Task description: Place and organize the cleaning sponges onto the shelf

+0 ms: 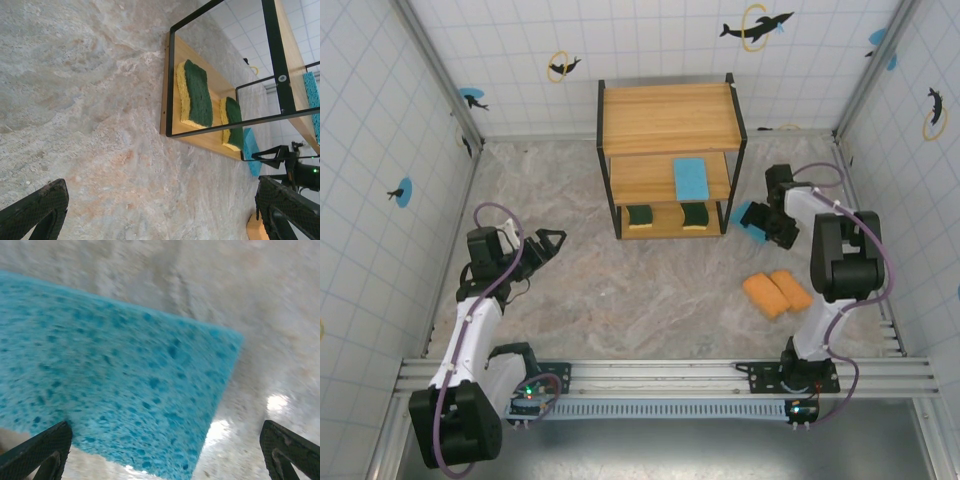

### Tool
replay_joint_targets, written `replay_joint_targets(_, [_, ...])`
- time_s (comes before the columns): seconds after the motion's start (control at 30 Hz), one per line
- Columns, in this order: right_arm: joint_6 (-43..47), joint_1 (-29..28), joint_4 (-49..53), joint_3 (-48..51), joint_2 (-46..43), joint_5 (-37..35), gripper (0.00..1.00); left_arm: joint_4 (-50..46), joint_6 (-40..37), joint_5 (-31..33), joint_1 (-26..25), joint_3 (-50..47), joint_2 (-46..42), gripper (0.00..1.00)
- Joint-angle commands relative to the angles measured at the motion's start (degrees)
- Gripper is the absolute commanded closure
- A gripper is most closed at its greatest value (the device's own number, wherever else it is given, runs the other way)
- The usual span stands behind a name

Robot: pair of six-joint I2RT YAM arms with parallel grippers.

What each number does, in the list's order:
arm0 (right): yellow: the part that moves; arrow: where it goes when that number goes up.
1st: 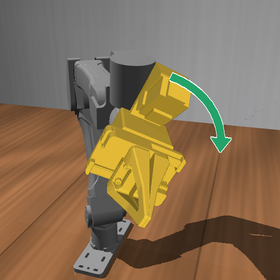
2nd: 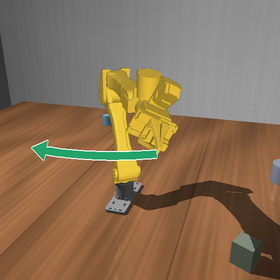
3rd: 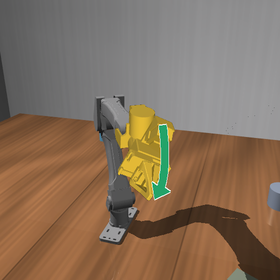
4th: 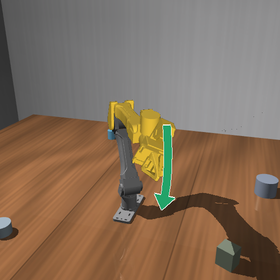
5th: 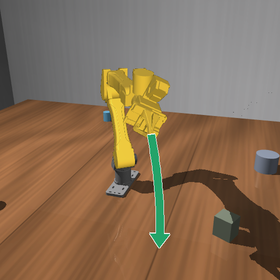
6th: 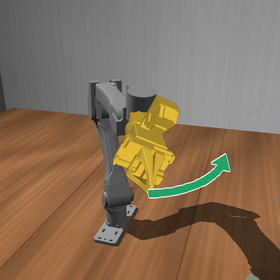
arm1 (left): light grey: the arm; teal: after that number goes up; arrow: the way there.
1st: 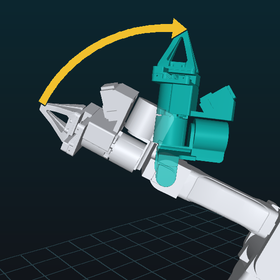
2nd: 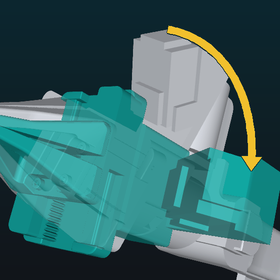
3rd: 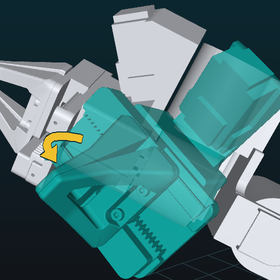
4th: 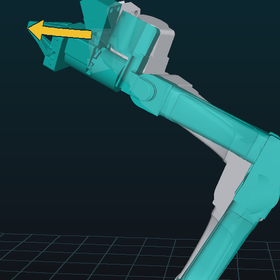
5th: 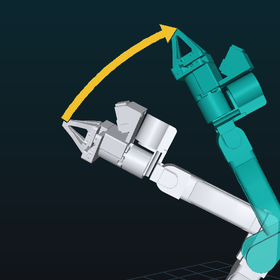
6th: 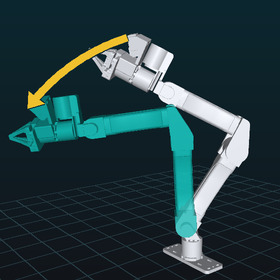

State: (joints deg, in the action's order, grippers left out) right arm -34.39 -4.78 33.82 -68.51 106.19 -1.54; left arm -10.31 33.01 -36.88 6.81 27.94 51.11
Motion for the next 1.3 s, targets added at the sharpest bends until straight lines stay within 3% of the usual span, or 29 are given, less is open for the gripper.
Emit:
replay_joint_targets(0.0, [4.0, 0.2, 0.6, -6.2, 1.7, 1.5, 0.0, -1.4, -0.1, 0.3, 0.2, 0.1, -0.8, 0.03])
replay_joint_targets(0.27, [21.8, 0.8, 17.8, -20.5, 5.2, -5.1, 0.01, -1.7, -0.2, 0.8, 0.2, 0.2, -1.4, 0.02])
replay_joint_targets(0.53, [27.4, -0.1, 22.8, -22.1, 8.6, -10.3, 0.0, -1.9, -0.4, 0.6, 0.2, 0.7, -0.8, 0.02])
replay_joint_targets(0.87, [20.8, -1.8, 21.9, -23.2, 14.2, -13.1, 0.01, -1.2, -0.5, 1.0, 0.2, 0.0, -0.3, 0.02])
replay_joint_targets(1.27, [0.6, 5.4, 4.2, -10.1, 8.6, 3.3, 0.01, -0.5, -0.2, 1.4, 0.1, 0.2, 0.6, 0.02])
